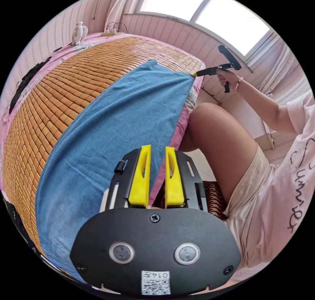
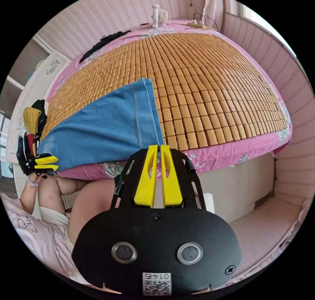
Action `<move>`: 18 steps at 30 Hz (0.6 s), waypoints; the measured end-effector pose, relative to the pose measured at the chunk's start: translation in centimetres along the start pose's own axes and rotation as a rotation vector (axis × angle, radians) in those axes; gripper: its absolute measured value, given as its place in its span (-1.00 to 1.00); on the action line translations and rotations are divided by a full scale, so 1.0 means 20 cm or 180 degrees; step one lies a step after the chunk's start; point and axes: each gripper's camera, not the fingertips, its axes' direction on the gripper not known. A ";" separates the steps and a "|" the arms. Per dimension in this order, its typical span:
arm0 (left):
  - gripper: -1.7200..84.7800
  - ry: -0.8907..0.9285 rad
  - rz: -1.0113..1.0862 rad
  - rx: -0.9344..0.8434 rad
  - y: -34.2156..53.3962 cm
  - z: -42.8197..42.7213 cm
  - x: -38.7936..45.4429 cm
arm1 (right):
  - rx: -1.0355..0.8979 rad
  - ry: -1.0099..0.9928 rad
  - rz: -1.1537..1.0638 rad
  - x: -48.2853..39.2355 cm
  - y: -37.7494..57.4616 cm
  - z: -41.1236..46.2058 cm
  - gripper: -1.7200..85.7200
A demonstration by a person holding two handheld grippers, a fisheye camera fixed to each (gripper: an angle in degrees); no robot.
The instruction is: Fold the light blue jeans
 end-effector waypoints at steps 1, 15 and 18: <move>-0.79 0.0012 -0.0005 0.0012 0.01 -0.01 0.00 | -0.0167 0.0132 0.0035 -0.01 -0.02 0.00 -0.93; -0.79 -0.0517 -0.0775 0.0148 0.21 -0.11 -0.32 | 0.0565 -0.0323 0.0053 -0.36 -0.58 0.07 -0.94; -0.79 -0.0504 -0.0838 0.0171 0.29 -0.09 -0.27 | 0.1000 -0.0298 0.0156 -0.35 -0.52 -0.04 -0.96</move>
